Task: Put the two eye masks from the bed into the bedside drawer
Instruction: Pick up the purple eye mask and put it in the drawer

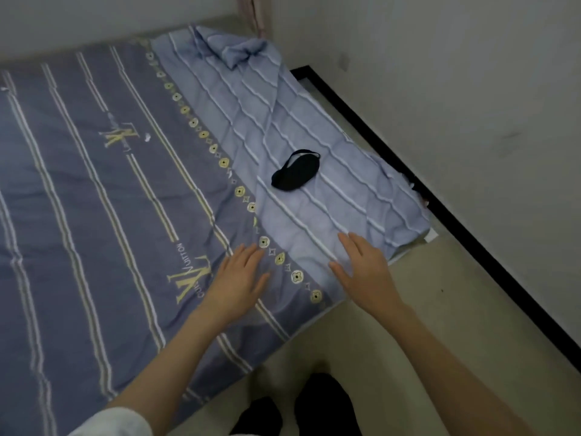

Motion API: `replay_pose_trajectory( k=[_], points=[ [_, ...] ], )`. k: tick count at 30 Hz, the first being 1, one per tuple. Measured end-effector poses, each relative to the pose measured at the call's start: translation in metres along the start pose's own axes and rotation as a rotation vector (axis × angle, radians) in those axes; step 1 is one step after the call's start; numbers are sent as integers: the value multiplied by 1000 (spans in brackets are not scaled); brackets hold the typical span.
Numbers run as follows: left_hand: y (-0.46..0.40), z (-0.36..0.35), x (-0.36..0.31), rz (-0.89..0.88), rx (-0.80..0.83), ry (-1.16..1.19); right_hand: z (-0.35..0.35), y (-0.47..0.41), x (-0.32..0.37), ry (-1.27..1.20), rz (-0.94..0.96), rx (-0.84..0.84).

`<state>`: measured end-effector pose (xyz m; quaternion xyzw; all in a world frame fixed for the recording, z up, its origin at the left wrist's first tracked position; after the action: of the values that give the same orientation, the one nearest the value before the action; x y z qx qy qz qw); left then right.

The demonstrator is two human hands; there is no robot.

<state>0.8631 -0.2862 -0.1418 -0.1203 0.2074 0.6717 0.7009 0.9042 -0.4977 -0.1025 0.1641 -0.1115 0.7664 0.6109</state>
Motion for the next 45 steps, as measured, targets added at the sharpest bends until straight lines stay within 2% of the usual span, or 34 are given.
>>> replay_pose_trajectory(
  k=[5,9,11,16,21,26,30,36,38,45],
  points=[
    [-90,-52,2,65,84,10,-42,-85,-72,21,-43,132],
    [-158,-88,23,307,26,109,-91,-163,-123,75,9,218],
    [-190,-106,27,360,-6,112,-117,-201,-149,115,30,266],
    [-280,-140,30,280,34,-52,-165,-270,-214,182,11,312],
    [-350,-157,40,263,11,-131,-200,-286,-247,244,39,360],
    [-365,-181,60,338,38,-155,-209,-286,-250,250,59,315],
    [-378,-172,70,343,-62,-135,-211,-288,-253,239,57,326],
    [-367,-131,45,376,-258,-25,-209,-292,-250,232,36,469],
    [-356,-116,34,407,-275,69,-200,-296,-243,206,11,518],
    [-290,-68,-5,571,-200,541,-121,-288,-145,-463,-18,443]
  ],
)
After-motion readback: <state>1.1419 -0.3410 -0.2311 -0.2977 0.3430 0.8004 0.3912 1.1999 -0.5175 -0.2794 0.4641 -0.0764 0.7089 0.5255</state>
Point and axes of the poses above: each hand's wrist, its own y-axis away from the middle knuckle, its own z-axis out of the back of the hand, x = y × z, the point moved 8 cm from there along -y, towards the middle knuckle, and after that the axes turned 6 degrees about -x, right-handed, at the moved point
